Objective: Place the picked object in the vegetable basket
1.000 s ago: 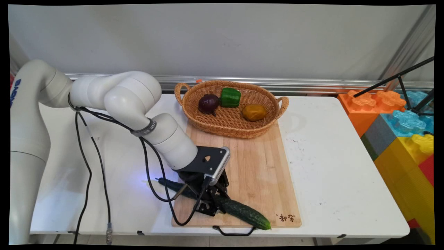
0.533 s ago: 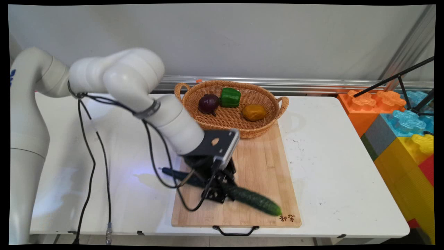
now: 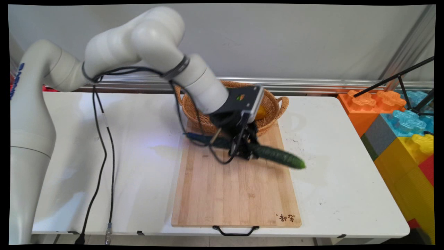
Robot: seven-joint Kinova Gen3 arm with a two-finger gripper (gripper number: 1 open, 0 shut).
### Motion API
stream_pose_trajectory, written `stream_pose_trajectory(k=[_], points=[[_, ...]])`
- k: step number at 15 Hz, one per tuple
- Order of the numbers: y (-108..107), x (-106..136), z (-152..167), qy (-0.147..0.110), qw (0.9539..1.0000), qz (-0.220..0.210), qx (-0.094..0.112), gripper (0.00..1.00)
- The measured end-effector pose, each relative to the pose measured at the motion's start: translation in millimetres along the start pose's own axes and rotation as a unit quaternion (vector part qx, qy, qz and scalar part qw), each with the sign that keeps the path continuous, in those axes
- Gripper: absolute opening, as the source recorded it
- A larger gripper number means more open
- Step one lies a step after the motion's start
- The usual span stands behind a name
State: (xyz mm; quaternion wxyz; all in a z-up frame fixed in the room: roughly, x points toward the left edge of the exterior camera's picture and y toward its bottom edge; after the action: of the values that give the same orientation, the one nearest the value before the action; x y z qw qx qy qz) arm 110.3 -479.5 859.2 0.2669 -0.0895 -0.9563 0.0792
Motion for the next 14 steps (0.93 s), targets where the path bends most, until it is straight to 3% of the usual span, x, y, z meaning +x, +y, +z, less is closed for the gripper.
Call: stream_pose_trajectory(k=[4,8,14], points=[[-50,2,3,0.005,0.999,0.025,0.036,0.0],[-85,-7,4,0.004,0.9978,0.032,0.058,0.0],[-105,-49,2,0.0,0.9975,-0.043,0.055,0.0]])
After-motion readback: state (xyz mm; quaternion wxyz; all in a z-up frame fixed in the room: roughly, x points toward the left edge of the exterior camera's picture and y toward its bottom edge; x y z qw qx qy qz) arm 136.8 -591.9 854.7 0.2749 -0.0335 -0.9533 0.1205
